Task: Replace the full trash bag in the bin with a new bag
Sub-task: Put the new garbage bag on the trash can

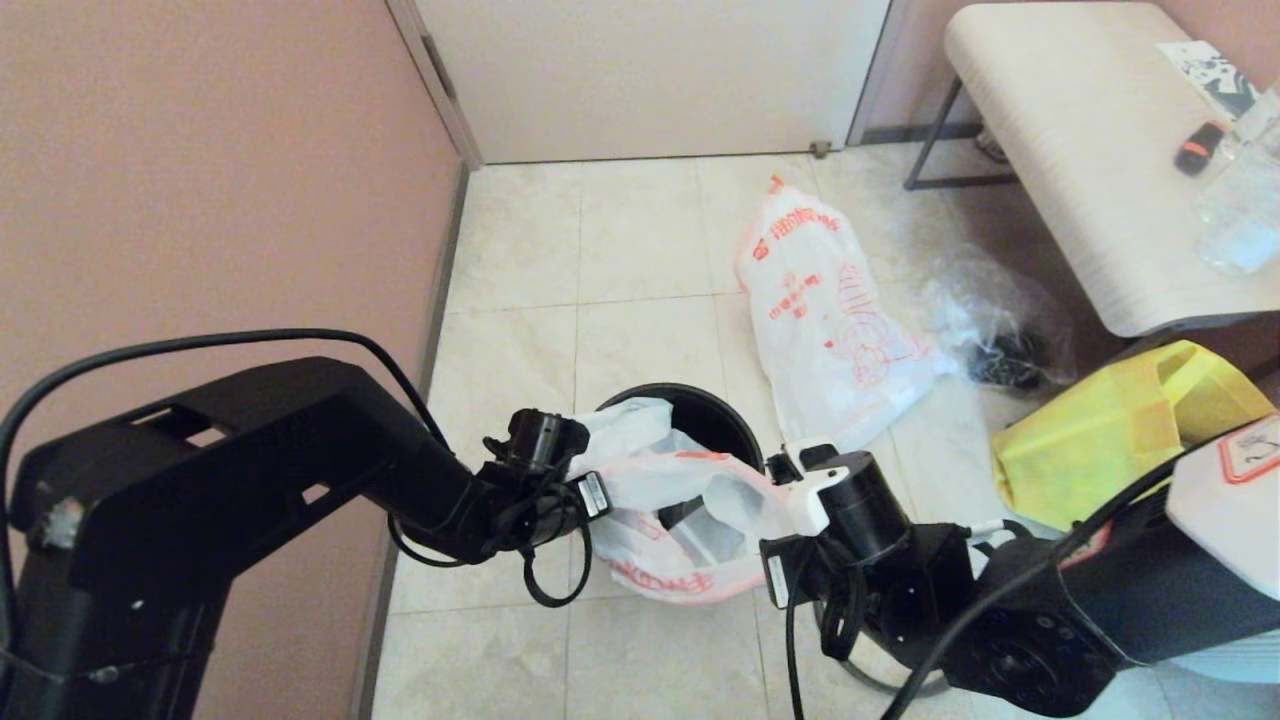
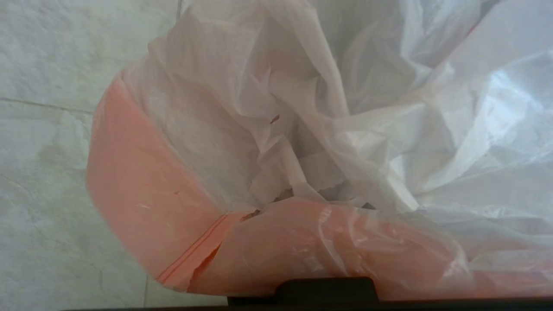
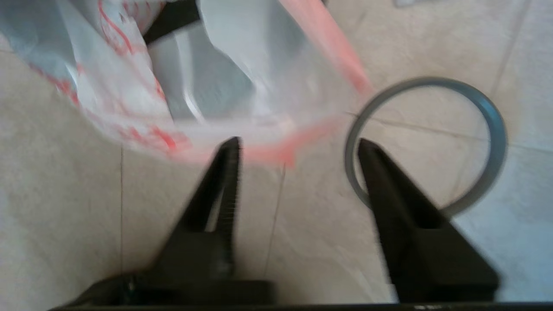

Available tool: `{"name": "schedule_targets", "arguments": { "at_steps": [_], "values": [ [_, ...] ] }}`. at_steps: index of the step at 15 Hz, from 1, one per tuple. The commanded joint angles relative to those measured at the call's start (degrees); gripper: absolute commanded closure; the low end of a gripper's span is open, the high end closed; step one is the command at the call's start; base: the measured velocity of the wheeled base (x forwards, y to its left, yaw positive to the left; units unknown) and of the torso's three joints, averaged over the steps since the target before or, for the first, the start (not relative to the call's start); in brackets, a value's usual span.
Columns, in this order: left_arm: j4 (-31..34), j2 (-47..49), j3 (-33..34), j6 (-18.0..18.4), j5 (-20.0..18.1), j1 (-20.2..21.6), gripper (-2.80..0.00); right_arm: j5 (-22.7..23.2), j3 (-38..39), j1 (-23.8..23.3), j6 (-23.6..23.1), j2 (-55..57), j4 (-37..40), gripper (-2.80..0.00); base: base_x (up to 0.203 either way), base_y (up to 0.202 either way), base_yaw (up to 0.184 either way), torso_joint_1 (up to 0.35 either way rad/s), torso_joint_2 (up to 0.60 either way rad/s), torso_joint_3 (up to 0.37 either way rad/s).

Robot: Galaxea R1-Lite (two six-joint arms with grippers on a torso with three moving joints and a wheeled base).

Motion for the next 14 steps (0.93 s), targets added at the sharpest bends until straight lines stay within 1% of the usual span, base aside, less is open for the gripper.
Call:
{"name": "schedule_targets", "arguments": {
  "at_steps": [1,4,6,9,14],
  "values": [
    [-0.21,-0.12,0.26,-0.26,-0.63,0.15,0.0,-0.1,-3.24,0.05,0.03,5.32,0.12,0.0,0.0,0.0,0.0,0.0,0.0,0.0],
    [-0.21,0.13,0.24,-0.21,-1.36,0.46,0.0,0.21,-8.4,-0.93,-0.01,10.13,0.58,0.0,0.0,0.0,0.0,0.0,0.0,0.0],
    [-0.21,0.31,0.15,-0.21,-1.36,0.41,0.0,0.45,-10.58,-1.96,0.16,11.05,2.51,0.0,0.0,0.0,0.0,0.0,0.0,0.0],
    [-0.22,0.49,0.15,-0.21,-1.36,0.49,0.0,0.36,-9.47,-2.29,1.52,11.22,2.77,0.0,0.0,0.0,0.0,0.0,0.0,0.0],
    [-0.3,0.55,0.06,-0.24,-1.36,0.49,0.0,0.36,-9.57,-3.23,1.65,14.79,2.39,0.0,0.0,0.0,0.0,0.0,0.0,0.0]
  ]
}}
